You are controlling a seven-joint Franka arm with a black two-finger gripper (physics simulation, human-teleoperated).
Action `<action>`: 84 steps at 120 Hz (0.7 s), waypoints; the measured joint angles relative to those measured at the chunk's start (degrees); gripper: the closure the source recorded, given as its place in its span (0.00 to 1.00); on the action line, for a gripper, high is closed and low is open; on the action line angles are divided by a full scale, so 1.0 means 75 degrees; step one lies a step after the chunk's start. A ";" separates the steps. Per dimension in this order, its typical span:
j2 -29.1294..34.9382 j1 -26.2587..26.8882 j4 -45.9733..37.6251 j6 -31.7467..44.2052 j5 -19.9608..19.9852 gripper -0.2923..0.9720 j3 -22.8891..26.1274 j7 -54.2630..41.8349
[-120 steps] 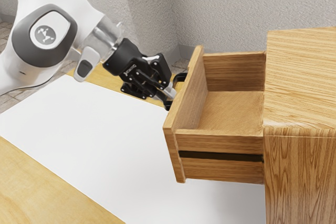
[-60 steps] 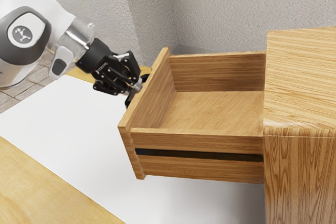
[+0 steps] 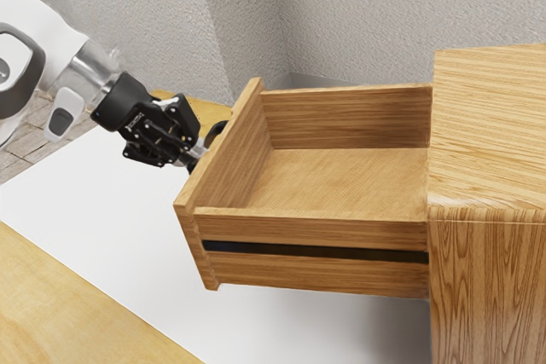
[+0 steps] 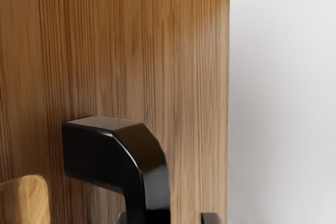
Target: Pull the drawer handle with one arm to open the drawer
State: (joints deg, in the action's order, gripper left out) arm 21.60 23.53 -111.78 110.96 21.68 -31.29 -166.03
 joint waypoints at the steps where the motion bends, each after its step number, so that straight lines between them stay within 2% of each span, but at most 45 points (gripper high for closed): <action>1: 0.0011 0.0002 -0.0009 0.0002 0.0001 0.73 -0.0015 0.0000; 23: 0.0089 0.0028 -0.0056 0.0047 0.0074 0.80 -0.0101 -0.0004; 48: 0.0080 0.0037 -0.0012 0.0073 0.0120 0.83 -0.0104 -0.0004; 69: 0.0067 0.0081 0.0017 0.0066 0.0069 0.80 -0.0102 -0.0001; 84: 0.0061 0.0081 0.0022 0.0044 -0.0006 0.69 -0.0097 0.0002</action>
State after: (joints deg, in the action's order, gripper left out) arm 22.06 24.14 -111.61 111.29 21.64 -32.02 -166.01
